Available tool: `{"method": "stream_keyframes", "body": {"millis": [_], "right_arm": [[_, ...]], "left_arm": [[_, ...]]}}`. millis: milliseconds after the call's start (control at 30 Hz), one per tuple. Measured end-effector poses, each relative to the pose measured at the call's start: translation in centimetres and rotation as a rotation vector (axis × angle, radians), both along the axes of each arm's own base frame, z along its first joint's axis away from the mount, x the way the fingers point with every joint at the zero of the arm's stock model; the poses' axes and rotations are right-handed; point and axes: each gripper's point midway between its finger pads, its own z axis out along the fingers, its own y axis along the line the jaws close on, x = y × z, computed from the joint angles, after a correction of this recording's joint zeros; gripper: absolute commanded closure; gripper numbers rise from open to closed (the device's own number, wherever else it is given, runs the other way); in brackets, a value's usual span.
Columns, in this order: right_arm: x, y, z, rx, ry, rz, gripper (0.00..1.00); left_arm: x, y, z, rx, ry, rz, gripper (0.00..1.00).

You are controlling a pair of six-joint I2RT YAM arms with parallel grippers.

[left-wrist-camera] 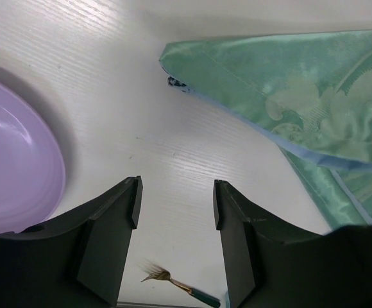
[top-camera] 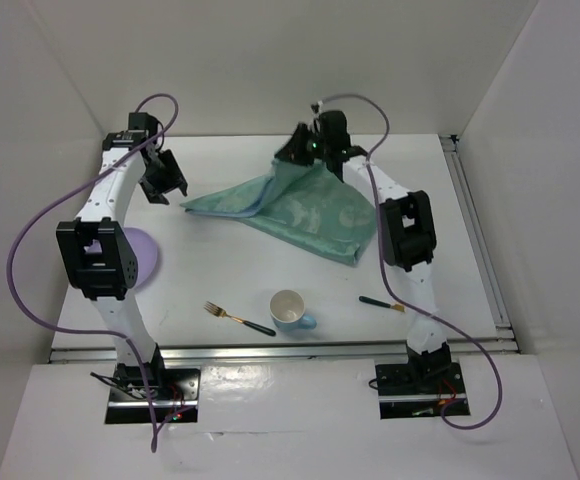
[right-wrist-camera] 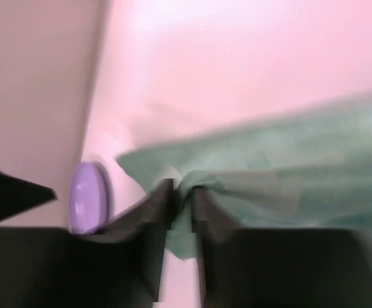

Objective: Set the dinner table for one person

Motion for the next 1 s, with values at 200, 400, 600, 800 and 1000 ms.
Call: {"method": "stream_keyframes", "body": {"millis": [200, 400, 600, 800, 1000], "right_arm": [[6.4, 3.9, 6.2, 0.251, -0.26, 0.121, 0.13], [3.2, 1.6, -2.8, 0.192, -0.039, 0.093, 0.17], [0.0, -1.4, -2.1, 0.061, 0.004, 0.054, 0.24], [-6.6, -5.4, 4.8, -0.031, -0.056, -0.009, 0.22], [-14.5, -9.7, 3.6, -0.137, 0.029, -0.081, 0.18]], "left_arm": [[-0.6, -0.4, 1.4, -0.012, -0.031, -0.028, 0.32], [-0.7, -0.1, 1.4, 0.01, -0.032, -0.043, 0.44], [-0.5, -0.1, 0.8, 0.009, -0.032, -0.032, 0.34], [-0.3, -1.3, -2.7, -0.145, 0.038, 0.042, 0.05], [1.0, -1.1, -7.8, -0.232, 0.135, 0.142, 0.04]]}}
